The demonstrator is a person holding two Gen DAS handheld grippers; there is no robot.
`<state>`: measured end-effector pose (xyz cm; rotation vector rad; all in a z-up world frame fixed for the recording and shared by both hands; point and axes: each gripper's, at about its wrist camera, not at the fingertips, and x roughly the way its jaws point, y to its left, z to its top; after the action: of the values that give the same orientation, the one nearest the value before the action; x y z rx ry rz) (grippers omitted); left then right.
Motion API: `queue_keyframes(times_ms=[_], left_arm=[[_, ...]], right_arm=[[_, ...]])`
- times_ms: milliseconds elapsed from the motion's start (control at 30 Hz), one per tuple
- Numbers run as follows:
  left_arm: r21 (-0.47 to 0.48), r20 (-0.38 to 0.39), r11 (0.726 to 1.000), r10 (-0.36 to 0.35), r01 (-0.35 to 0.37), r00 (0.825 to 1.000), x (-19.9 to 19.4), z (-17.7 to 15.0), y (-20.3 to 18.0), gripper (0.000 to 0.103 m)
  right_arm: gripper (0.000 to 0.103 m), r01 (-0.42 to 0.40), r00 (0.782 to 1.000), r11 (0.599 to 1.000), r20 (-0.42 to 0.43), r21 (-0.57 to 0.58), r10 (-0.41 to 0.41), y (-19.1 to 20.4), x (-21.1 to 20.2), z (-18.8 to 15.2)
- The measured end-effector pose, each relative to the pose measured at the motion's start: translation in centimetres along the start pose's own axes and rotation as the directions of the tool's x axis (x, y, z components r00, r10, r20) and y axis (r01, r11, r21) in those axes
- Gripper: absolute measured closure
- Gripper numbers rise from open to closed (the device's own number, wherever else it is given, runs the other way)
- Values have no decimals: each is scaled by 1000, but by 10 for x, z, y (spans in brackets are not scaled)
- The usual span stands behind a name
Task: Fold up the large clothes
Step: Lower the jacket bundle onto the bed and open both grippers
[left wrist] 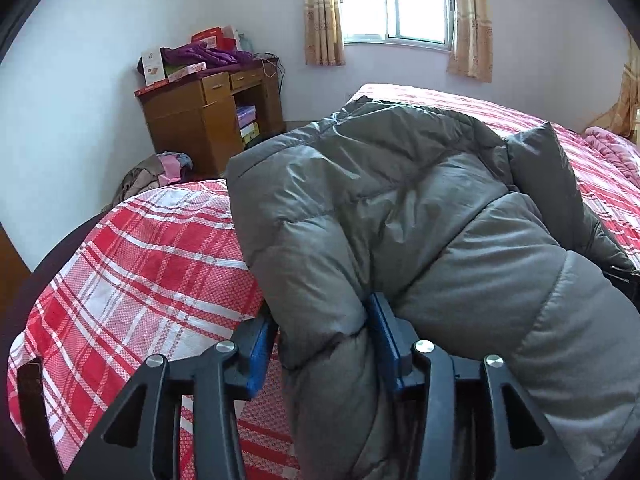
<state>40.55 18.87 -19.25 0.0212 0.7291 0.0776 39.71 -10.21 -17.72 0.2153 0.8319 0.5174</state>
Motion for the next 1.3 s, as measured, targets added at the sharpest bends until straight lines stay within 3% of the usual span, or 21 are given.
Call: queue_keyframes(times_ms=[467, 667, 833, 933, 1033, 1100, 1133, 1167, 1200, 1233, 1300], left_arm=[[40, -33, 998, 50, -49, 998, 11, -1, -9, 44], [15, -38, 998, 60, -60, 997, 7, 1, -2, 37], [-49, -48, 991, 119, -121, 992, -17, 20, 14, 34], [-133, 21, 978, 167, -163, 986, -37, 37, 27, 17], [-170, 66, 972, 177, -164, 982, -38, 51, 25, 12], [-148, 34, 972, 189, -182, 981, -21, 60, 14, 12], [-129, 15, 971, 205, -202, 979, -8, 61, 8, 12], [-109, -1, 968, 228, -227, 974, 4, 61, 4, 12], [-82, -36, 961, 263, -266, 964, 21, 57, 0, 12], [-65, -73, 957, 276, -281, 958, 37, 53, -1, 12], [-103, -85, 968, 220, -228, 972, 46, 44, 3, 9]], right_arm=[[81, 22, 1000, 999, -19, 49, -21, -17, 8, -8], [78, 48, 999, 998, -21, 43, -47, -17, 7, -9], [65, 118, 992, 993, 35, 7, -118, -3, -16, 3], [49, 160, 982, 987, 98, 20, -161, 3, -35, 16], [37, 234, 950, 972, 208, 14, -232, 16, -57, 30], [37, 249, 936, 968, 261, -17, -236, 29, -60, 38], [45, 238, 941, 969, 260, -64, -214, 39, -56, 42], [53, 194, 964, 973, 209, -121, -166, 48, -40, 47], [68, 169, 976, 976, 163, -134, -147, 51, -29, 49], [69, 159, 983, 979, 115, -126, -145, 48, -15, 50], [69, 192, 981, 978, 47, -84, -189, 33, 8, 47]])
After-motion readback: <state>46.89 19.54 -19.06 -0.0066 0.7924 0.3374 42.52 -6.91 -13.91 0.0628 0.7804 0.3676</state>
